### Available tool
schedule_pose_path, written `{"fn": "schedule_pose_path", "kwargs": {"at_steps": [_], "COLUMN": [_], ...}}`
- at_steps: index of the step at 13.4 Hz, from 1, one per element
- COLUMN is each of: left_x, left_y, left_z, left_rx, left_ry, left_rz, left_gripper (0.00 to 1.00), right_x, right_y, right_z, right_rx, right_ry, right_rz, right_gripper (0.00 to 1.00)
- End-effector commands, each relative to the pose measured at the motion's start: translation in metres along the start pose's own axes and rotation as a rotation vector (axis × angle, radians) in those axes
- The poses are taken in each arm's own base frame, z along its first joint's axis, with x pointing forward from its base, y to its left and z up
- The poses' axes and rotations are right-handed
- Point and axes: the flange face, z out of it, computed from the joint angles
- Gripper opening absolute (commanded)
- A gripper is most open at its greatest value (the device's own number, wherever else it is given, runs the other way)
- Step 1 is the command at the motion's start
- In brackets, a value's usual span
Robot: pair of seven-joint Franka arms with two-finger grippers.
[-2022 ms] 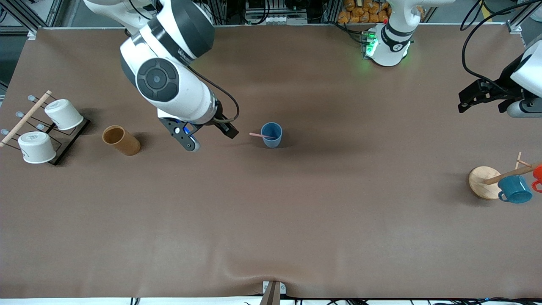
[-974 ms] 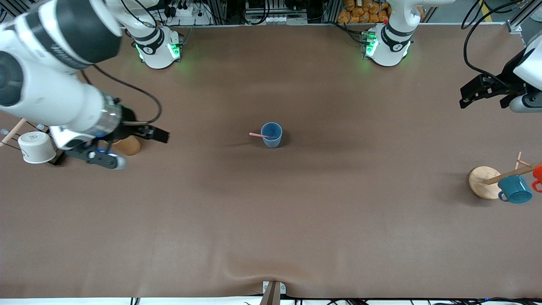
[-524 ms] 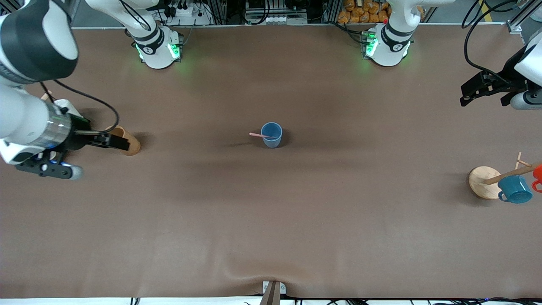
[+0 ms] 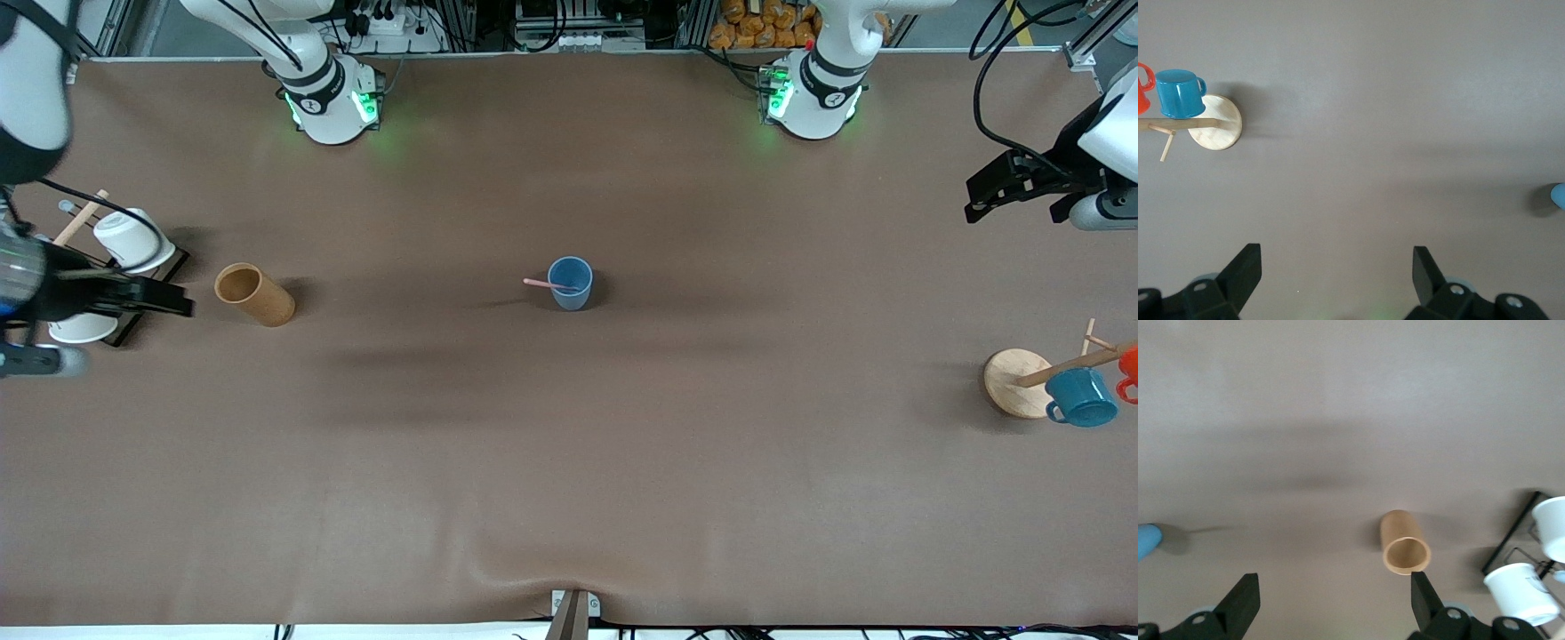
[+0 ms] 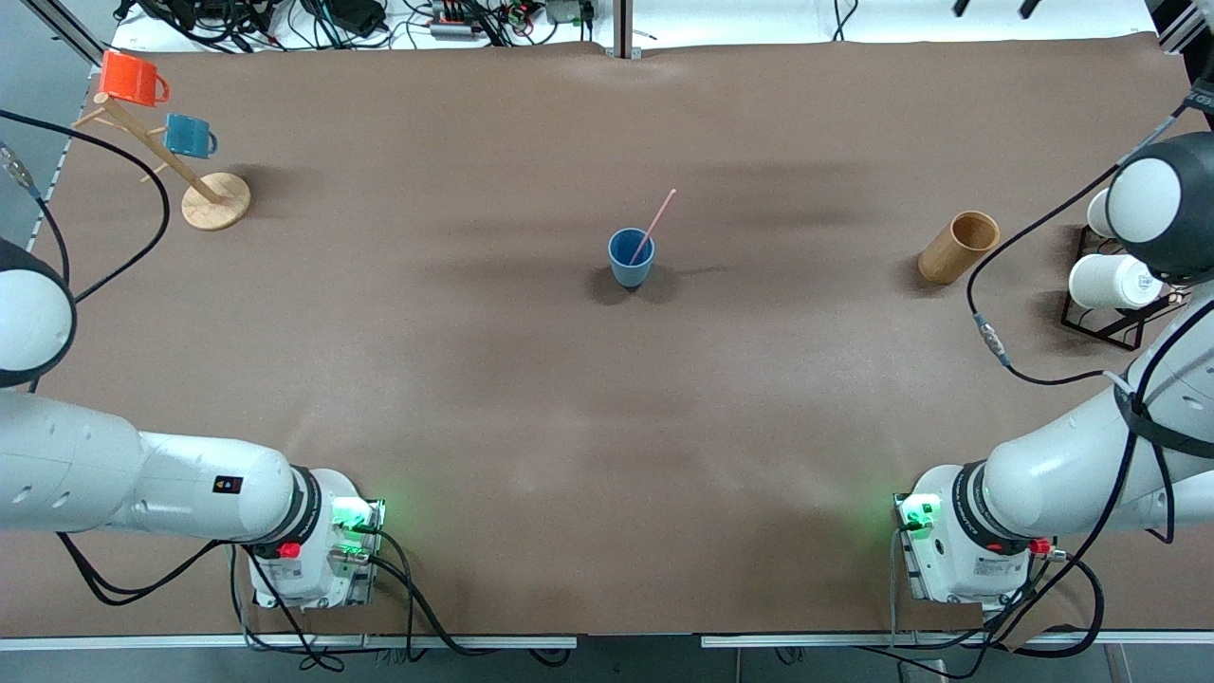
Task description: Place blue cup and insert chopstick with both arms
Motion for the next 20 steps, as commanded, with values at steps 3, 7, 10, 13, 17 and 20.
{"fn": "schedule_pose_path", "kwargs": {"at_steps": [3, 7, 10, 13, 17, 20], "left_x": [-0.006, -0.006, -0.006, -0.005, -0.005, -0.004], "left_y": [0.004, 0.010, 0.008, 0.011, 0.011, 0.011], "left_z": [-0.003, -0.004, -0.003, -0.002, -0.002, -0.001], "left_rx": [-0.008, -0.009, -0.009, -0.009, -0.009, -0.009], "left_ry": [-0.002, 0.000, -0.002, -0.002, -0.002, -0.002], "left_rz": [-0.003, 0.006, 0.003, 0.008, 0.008, 0.008], "left_gripper": [1.00, 1.00, 1.00, 1.00, 1.00, 1.00], "right_x": [-0.045, -0.090, -0.111, -0.107, -0.089, -0.084], "right_y": [0.032, 0.037, 0.035, 0.019, 0.020, 0.018], "right_z": [-0.030, -0.022, -0.004, -0.016, -0.039, -0.034], "right_rx": [-0.015, -0.012, -0.017, -0.027, -0.026, -0.025], "right_ry": [0.023, 0.098, 0.136, 0.158, 0.208, 0.202], "right_rz": [0.019, 0.029, 0.029, 0.019, 0.012, 0.012], "right_gripper": [1.00, 1.00, 1.00, 1.00, 1.00, 1.00]}}
